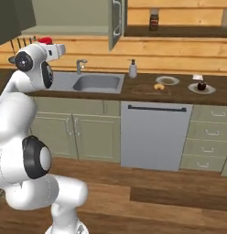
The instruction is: From the different types of pastries on the counter, select a croissant and place it on the cutting board. Then retrieve a jar of jam from the cabinet and place it alongside the croissant on the cutting board.
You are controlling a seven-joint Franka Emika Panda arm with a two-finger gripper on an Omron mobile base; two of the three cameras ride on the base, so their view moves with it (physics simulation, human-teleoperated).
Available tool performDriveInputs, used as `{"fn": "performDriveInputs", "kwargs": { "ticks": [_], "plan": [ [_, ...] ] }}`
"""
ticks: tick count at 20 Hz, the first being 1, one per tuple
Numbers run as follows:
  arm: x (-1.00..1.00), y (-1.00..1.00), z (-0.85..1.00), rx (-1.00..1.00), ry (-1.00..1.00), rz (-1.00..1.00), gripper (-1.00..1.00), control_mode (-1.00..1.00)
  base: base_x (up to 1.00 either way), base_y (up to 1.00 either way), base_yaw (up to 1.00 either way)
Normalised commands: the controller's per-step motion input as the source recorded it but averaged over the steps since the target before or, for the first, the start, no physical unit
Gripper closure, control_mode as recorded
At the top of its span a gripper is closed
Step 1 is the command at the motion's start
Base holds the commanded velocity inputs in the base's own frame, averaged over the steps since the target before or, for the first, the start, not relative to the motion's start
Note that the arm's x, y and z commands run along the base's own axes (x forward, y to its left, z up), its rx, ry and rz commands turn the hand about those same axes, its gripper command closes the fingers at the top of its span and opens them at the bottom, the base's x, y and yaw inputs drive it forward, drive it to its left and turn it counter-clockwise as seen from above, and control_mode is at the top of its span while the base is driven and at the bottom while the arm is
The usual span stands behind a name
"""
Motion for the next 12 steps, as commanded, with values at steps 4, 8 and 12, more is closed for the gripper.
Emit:
{"fn": "performDriveInputs", "kwargs": {
  "ticks": [4,8,12],
  "plan": [
    [0.00,0.00,0.00,0.00,0.00,0.00,1.00,1.00,-0.44,-0.97,-0.15],
    [0.00,0.00,0.00,0.00,0.00,0.00,1.00,1.00,-0.21,-1.00,-0.16],
    [0.00,0.00,0.00,0.00,0.00,0.00,1.00,1.00,-0.08,-1.00,-0.16]
  ]
}}
